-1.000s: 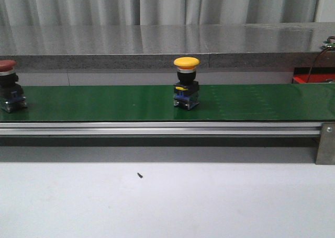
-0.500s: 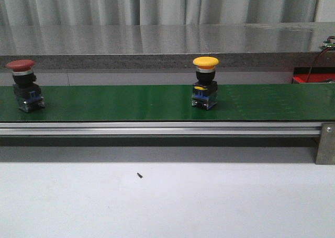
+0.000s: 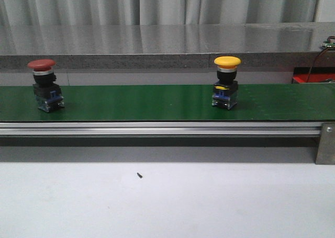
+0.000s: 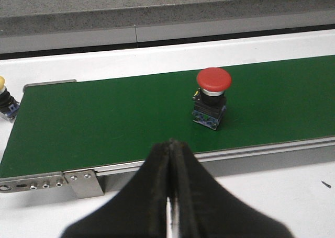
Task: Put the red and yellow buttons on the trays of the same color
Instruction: 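Grasp the arriving yellow button at the belt end with the right gripper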
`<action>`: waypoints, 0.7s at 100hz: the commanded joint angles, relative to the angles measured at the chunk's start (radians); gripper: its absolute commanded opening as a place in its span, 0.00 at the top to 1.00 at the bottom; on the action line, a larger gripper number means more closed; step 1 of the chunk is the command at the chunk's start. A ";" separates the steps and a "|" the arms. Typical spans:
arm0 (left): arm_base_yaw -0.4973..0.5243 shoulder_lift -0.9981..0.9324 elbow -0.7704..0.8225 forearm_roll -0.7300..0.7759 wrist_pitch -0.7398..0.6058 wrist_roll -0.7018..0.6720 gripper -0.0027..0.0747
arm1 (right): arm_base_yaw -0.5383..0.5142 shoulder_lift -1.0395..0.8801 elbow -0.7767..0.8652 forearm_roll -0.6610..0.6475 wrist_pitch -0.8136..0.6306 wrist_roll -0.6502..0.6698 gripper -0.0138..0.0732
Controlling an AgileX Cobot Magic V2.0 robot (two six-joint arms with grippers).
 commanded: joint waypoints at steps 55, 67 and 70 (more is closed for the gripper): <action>-0.008 -0.001 -0.028 -0.013 -0.078 -0.002 0.99 | 0.030 0.293 -0.331 -0.055 0.014 -0.110 0.10; -0.008 -0.001 -0.028 -0.013 -0.078 -0.002 0.99 | 0.066 0.376 -0.392 -0.101 0.007 -0.110 0.10; -0.008 -0.001 -0.028 -0.013 -0.078 -0.002 0.99 | 0.073 0.394 -0.409 -0.109 0.004 -0.110 0.10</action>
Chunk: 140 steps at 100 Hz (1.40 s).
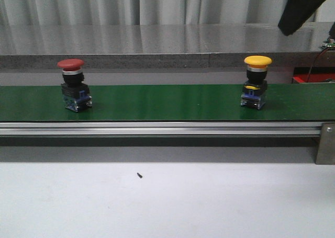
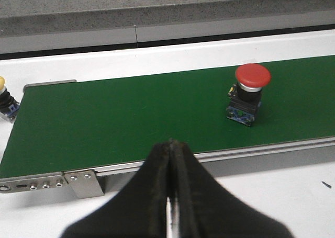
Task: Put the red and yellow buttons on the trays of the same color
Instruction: 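Grasp the arriving yellow button at the belt end with the right gripper, then lower the yellow button into the yellow tray and open the right gripper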
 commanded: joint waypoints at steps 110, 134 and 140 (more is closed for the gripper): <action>-0.008 -0.001 -0.028 -0.013 -0.078 -0.004 0.99 | 0.016 0.215 -0.171 -0.164 0.014 0.036 0.59; -0.008 -0.001 -0.028 -0.013 -0.078 -0.004 0.99 | -0.096 0.091 -0.165 -0.191 0.127 0.054 0.59; -0.008 -0.001 -0.028 -0.013 -0.078 -0.004 0.99 | -0.148 0.060 -0.156 -0.191 0.142 0.054 0.59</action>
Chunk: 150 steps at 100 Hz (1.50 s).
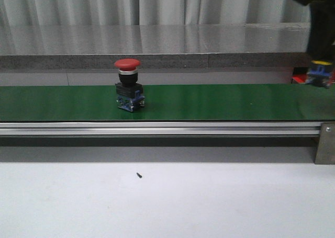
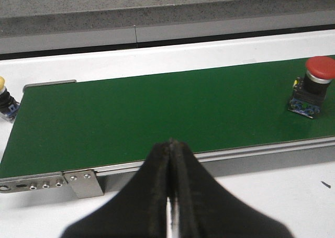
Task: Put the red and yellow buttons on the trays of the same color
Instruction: 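Lower the yellow button into the yellow tray and open the right gripper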
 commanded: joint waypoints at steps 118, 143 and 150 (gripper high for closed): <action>-0.008 -0.001 -0.028 -0.013 -0.078 -0.004 0.99 | -0.447 0.036 0.323 0.047 -0.300 -0.001 0.59; -0.008 -0.001 -0.028 -0.013 -0.078 -0.004 0.99 | -0.447 0.035 0.322 0.047 -0.278 -0.001 0.28; -0.008 -0.001 -0.028 -0.013 -0.078 -0.004 0.99 | -0.447 0.031 0.320 0.047 -0.276 -0.001 0.22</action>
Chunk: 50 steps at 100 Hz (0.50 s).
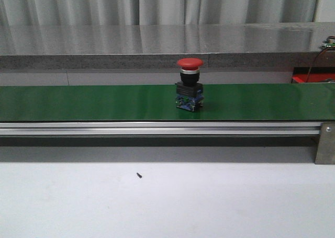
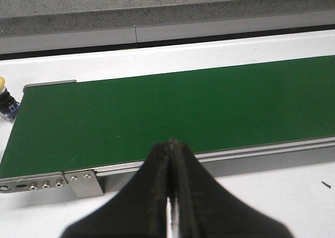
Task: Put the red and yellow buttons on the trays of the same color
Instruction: 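Lower the yellow button into the yellow tray and open the right gripper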
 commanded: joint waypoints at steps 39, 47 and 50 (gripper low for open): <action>-0.008 -0.001 -0.028 -0.013 -0.078 -0.004 0.99 | 0.075 -0.213 -0.060 0.018 0.045 -0.019 0.22; -0.008 -0.001 -0.028 -0.013 -0.078 -0.004 0.99 | 0.149 -0.250 -0.070 0.018 0.061 -0.046 0.22; -0.008 -0.001 -0.028 -0.013 -0.078 -0.004 0.99 | 0.176 -0.263 -0.073 0.018 0.063 -0.055 0.22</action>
